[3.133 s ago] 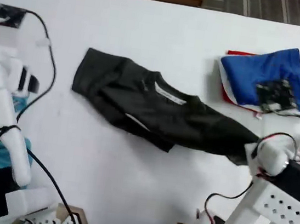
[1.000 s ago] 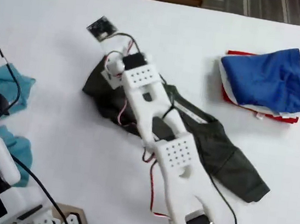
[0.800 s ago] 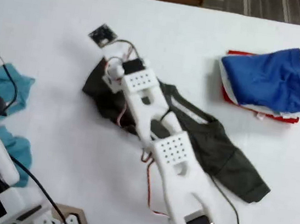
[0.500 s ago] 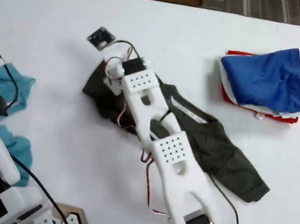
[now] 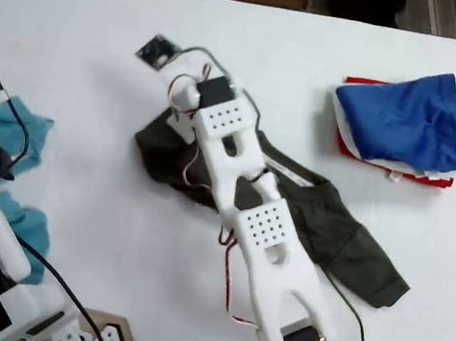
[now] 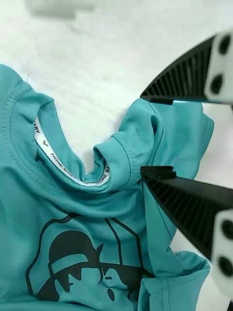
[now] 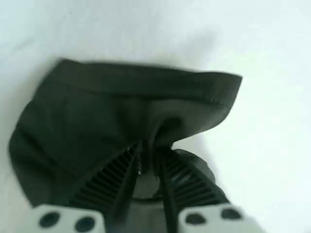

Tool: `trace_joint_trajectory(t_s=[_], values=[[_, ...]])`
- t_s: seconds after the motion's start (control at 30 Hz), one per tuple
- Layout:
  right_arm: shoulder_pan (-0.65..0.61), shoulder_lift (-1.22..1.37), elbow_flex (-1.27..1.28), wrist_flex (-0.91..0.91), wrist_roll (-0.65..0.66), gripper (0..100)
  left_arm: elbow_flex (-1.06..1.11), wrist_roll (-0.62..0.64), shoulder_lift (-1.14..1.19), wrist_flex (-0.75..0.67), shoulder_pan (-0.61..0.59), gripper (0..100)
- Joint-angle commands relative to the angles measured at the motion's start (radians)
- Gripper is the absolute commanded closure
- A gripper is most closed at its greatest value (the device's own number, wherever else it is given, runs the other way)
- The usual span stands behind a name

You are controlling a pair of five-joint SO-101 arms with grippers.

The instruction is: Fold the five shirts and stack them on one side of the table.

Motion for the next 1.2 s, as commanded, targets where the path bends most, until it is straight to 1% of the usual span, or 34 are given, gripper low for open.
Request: trace_joint_trajectory(t_s=[0.0,0.1,0.23,0.37,0.47,0.53,0.63,0.73,0.8,0.9,1.0,1.1,1.17], values=[[0.031,-0.185,-0.040,0.065,0.008,97.9,-0.035,0.000,-0.032,0.003,-0.003,77],[0.059,-0.280,0.006,0.065,0.000,97.9,-0.039,0.002,-0.029,-0.002,-0.002,77],[0.094,-0.421,0.021,0.067,-0.080,97.9,-0.033,0.002,-0.026,-0.002,0.034,77],[0.139,-0.610,0.023,0.067,-0.092,97.9,-0.031,0.005,-0.025,0.000,0.107,77],[0.214,-0.751,0.069,0.067,-0.091,97.9,-0.031,0.005,-0.025,0.000,0.183,77],[0.285,-0.840,0.155,0.065,-0.089,97.9,-0.031,0.006,-0.025,0.002,0.249,77],[0.381,-0.952,0.333,0.065,-0.089,97.9,-0.031,0.017,-0.025,-0.002,0.388,77],[0.458,-1.047,0.497,0.064,-0.087,97.9,-0.030,0.114,-0.023,-0.028,0.568,77],[0.504,-1.110,0.574,0.064,-0.046,97.9,-0.018,0.175,-0.014,-0.075,0.692,77],[0.582,-1.224,0.651,0.064,0.006,97.9,0.004,0.232,0.046,-0.152,0.856,72],[0.687,-1.345,0.718,0.064,0.058,97.9,-0.012,0.250,0.146,-0.189,0.954,71],[0.808,-1.432,0.806,0.064,0.118,97.9,-0.056,0.252,0.239,-0.198,1.008,71],[0.880,-1.466,0.876,0.064,0.133,97.9,-0.090,0.253,0.284,-0.193,1.039,71]])
